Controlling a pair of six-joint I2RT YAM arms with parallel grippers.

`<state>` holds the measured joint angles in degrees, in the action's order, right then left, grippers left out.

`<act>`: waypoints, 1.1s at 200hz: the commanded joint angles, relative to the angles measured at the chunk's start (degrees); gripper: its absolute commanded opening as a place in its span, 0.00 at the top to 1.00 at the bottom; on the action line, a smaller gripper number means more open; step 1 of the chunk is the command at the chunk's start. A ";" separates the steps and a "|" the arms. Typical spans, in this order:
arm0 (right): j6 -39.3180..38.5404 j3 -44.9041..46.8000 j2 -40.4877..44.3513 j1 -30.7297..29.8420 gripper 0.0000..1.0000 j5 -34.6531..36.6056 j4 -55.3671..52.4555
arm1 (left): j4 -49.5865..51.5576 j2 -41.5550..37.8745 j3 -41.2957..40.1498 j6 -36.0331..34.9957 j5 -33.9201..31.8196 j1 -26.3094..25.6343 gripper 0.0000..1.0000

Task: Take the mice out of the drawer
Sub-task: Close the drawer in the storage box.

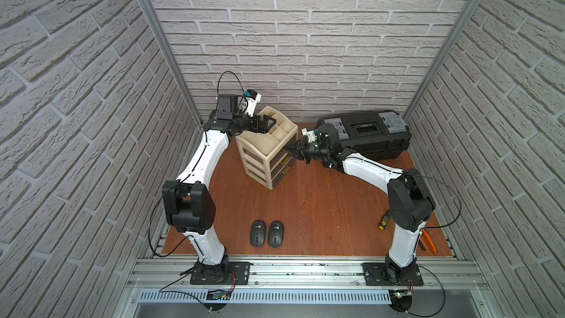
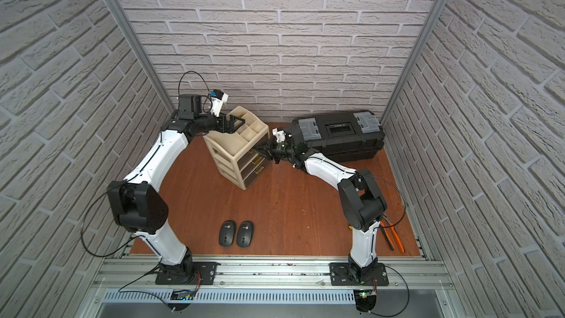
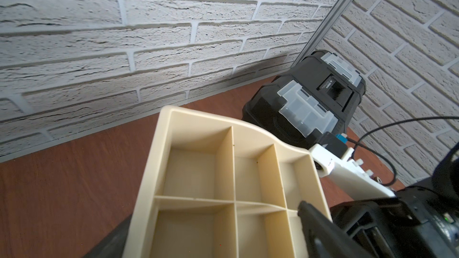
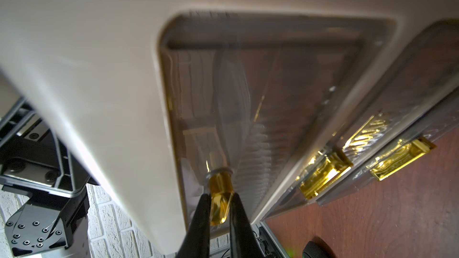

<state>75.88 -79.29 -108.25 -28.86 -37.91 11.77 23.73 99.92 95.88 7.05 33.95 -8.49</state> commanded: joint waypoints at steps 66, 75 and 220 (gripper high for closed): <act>-4.33 12.30 9.33 -4.47 0.82 5.69 4.87 | 6.73 2.10 -3.96 2.07 6.74 -4.04 0.04; -5.02 13.98 10.84 -4.32 0.80 6.04 4.67 | 6.77 2.14 -3.99 2.20 6.57 -4.11 0.04; -4.13 38.11 29.18 0.82 0.70 14.42 17.05 | 9.37 2.61 -5.07 5.73 -3.59 -9.01 0.04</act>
<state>70.98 -43.97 -81.60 -28.45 -26.48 21.30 22.28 99.57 94.96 7.84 30.76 -13.26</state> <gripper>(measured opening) 0.296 0.962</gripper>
